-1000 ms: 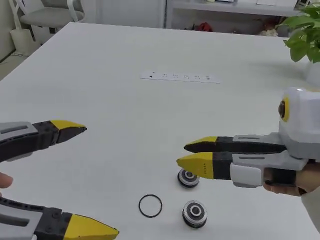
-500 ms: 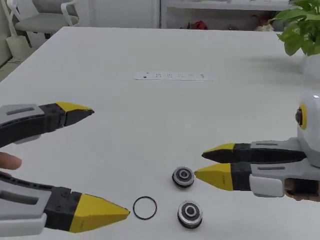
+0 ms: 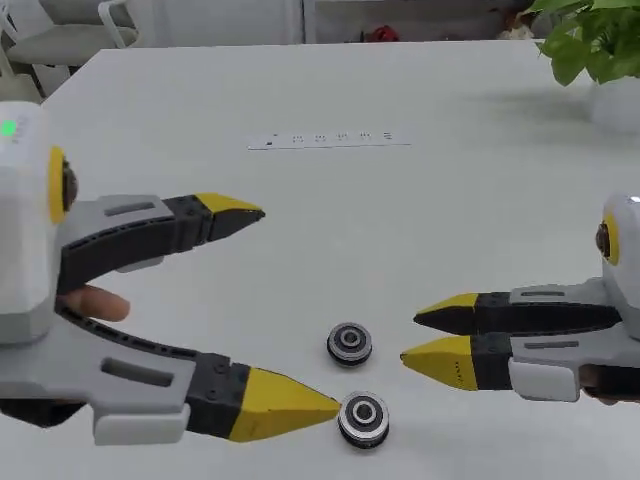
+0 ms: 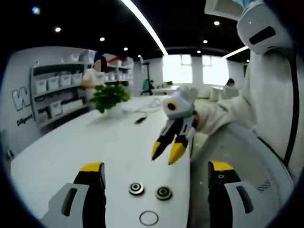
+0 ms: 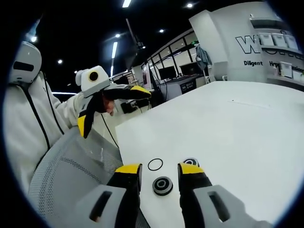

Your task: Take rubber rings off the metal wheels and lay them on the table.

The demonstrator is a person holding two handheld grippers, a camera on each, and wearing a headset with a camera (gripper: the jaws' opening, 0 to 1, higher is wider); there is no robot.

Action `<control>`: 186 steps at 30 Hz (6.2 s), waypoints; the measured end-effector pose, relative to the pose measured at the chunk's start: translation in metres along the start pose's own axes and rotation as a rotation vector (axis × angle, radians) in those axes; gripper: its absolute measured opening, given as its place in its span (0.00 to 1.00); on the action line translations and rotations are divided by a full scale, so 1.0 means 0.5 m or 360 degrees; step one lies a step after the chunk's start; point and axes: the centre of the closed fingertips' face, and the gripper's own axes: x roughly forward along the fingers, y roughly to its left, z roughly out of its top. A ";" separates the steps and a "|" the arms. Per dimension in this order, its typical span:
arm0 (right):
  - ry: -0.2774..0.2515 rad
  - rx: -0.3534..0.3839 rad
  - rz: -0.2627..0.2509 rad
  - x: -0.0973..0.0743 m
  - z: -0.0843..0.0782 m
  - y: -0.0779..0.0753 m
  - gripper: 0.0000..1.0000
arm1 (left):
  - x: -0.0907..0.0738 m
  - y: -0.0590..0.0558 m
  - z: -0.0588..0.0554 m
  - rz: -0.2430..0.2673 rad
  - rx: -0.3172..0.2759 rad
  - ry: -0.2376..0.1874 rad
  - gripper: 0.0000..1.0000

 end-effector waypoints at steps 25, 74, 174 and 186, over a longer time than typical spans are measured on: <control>0.0288 -0.0055 0.0073 0.063 -0.136 -0.009 0.24 | 0.096 -0.009 -0.075 -0.0060 -0.0063 0.0004 0.52; 0.0356 -0.0234 0.0058 0.089 -0.179 -0.014 0.20 | 0.161 -0.023 -0.259 -0.0094 0.0030 0.0327 0.14; 0.0075 0.0563 0.0019 0.069 -0.155 -0.038 0.00 | 0.164 -0.020 -0.251 -0.0063 -0.0007 0.0252 0.14; 0.0062 0.0562 0.0056 0.071 -0.150 -0.029 0.00 | 0.161 -0.020 -0.253 -0.0065 -0.0005 0.0246 0.14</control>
